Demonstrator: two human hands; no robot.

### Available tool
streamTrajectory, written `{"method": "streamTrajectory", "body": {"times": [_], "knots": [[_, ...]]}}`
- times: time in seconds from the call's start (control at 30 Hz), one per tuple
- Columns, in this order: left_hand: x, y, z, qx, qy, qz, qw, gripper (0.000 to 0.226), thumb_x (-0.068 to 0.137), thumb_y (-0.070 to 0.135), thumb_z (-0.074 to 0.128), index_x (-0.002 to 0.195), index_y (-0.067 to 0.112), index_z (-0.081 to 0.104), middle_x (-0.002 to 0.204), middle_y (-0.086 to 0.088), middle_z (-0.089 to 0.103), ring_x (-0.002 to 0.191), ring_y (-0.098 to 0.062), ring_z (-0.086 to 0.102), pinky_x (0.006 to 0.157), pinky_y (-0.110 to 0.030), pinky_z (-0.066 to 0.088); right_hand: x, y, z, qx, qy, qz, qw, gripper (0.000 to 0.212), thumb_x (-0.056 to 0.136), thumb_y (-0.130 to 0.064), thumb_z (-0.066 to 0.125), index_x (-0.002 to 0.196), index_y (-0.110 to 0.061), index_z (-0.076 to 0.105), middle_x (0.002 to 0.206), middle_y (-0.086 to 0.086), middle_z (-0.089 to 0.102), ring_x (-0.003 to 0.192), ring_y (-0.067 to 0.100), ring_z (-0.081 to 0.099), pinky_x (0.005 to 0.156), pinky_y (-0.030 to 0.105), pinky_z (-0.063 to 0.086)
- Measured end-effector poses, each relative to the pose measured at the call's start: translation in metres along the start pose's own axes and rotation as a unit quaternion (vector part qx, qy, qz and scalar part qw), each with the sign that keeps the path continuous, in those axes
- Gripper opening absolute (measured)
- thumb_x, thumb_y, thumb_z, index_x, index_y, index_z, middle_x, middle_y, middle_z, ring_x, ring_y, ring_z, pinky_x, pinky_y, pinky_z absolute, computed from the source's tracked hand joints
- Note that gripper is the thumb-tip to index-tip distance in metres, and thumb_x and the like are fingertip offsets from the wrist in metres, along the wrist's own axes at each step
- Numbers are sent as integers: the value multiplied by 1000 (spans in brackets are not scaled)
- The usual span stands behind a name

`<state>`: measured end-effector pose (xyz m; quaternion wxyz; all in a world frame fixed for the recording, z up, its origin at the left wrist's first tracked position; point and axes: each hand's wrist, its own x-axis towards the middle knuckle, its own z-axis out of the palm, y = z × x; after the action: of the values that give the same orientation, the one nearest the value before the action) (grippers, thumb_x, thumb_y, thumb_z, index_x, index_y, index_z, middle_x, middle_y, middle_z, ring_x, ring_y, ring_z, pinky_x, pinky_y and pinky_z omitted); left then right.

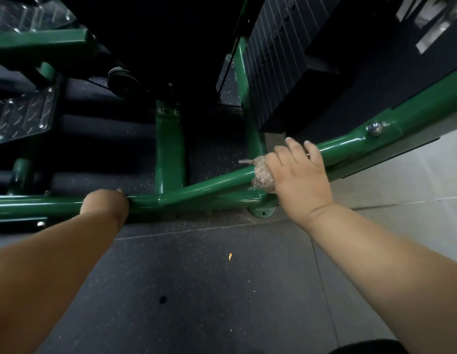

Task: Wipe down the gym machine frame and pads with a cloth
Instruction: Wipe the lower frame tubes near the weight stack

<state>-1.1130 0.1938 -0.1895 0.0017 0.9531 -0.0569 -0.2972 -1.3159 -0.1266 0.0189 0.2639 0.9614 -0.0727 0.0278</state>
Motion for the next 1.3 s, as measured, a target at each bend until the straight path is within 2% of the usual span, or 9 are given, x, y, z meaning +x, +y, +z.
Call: {"method": "streamTrajectory", "body": {"times": [0.1, 0.23, 0.37, 0.47, 0.6, 0.67, 0.93, 1.07, 1.3], "knots": [[-5, 5, -3, 28, 16, 28, 999, 44, 111, 12, 33, 150, 3, 51, 132, -21, 68, 109, -35, 70, 93, -44, 59, 9, -14, 11, -32, -26, -35, 999, 45, 82, -9, 62, 127, -12, 59, 111, 16, 62, 119, 42, 57, 112, 56, 33], [-3, 5, -2, 53, 7, 37, 998, 44, 112, 11, 31, 150, 2, 50, 132, -22, 67, 109, -35, 70, 93, -43, 60, 12, -35, 21, -54, -28, -68, 996, 43, 86, -15, 58, 129, -12, 58, 113, 14, 60, 114, 40, 57, 111, 53, 35], [-8, 5, -7, 55, 1, 28, 998, 48, 115, 23, 26, 136, -3, 61, 125, -25, 69, 106, -38, 69, 95, -47, 57, 6, -18, 16, -57, -20, -81, 995, 56, 89, -18, 58, 145, -14, 53, 123, 15, 61, 120, 40, 56, 112, 55, 31], [-10, 6, -7, 29, 1, 17, 999, 52, 116, 26, 24, 138, -4, 61, 132, -27, 66, 114, -41, 66, 99, -47, 55, -4, 19, 3, -52, 0, -47, 998, 57, 91, -14, 54, 148, -13, 51, 130, 18, 60, 129, 42, 52, 114, 58, 25], [-11, 5, 0, 46, 14, 28, 998, 48, 110, 10, 30, 155, 0, 40, 135, -22, 66, 109, -34, 69, 82, -40, 56, -20, 58, -13, -51, 1, 9, 999, 64, 89, -12, 39, 153, -16, 49, 144, 19, 55, 143, 43, 42, 120, 57, 16], [-8, 4, 3, 61, 26, 49, 997, 55, 105, 3, 32, 160, 4, 31, 135, -17, 65, 111, -31, 69, 84, -38, 58, -22, 60, -12, -44, 2, 29, 999, 63, 90, -12, 38, 152, -15, 49, 145, 19, 54, 145, 43, 39, 121, 58, 14], [-5, 9, 14, 141, 34, 85, 986, 53, 103, 4, 40, 155, 4, 36, 136, -19, 61, 120, -35, 63, 92, -40, 58, -1, 21, 6, -3, 13, -23, 1000, 44, 91, -7, 60, 135, -7, 59, 118, 19, 63, 123, 44, 55, 119, 55, 29], [0, 7, 14, 170, 17, 82, 982, 51, 104, 6, 38, 155, 3, 37, 136, -19, 62, 119, -35, 64, 94, -41, 58, 4, 8, 7, -10, -25, -60, 998, 55, 87, -10, 69, 140, -9, 57, 119, 18, 63, 124, 43, 56, 117, 56, 33], [4, 0, 12, 141, 11, 92, 986, 54, 106, 7, 28, 159, 2, 34, 137, -18, 64, 117, -32, 67, 94, -40, 57, -2, 65, -47, -99, -71, 22, 992, 65, 80, -6, 58, 145, -9, 56, 129, 19, 63, 154, 46, 26, 124, 56, -10]]}}
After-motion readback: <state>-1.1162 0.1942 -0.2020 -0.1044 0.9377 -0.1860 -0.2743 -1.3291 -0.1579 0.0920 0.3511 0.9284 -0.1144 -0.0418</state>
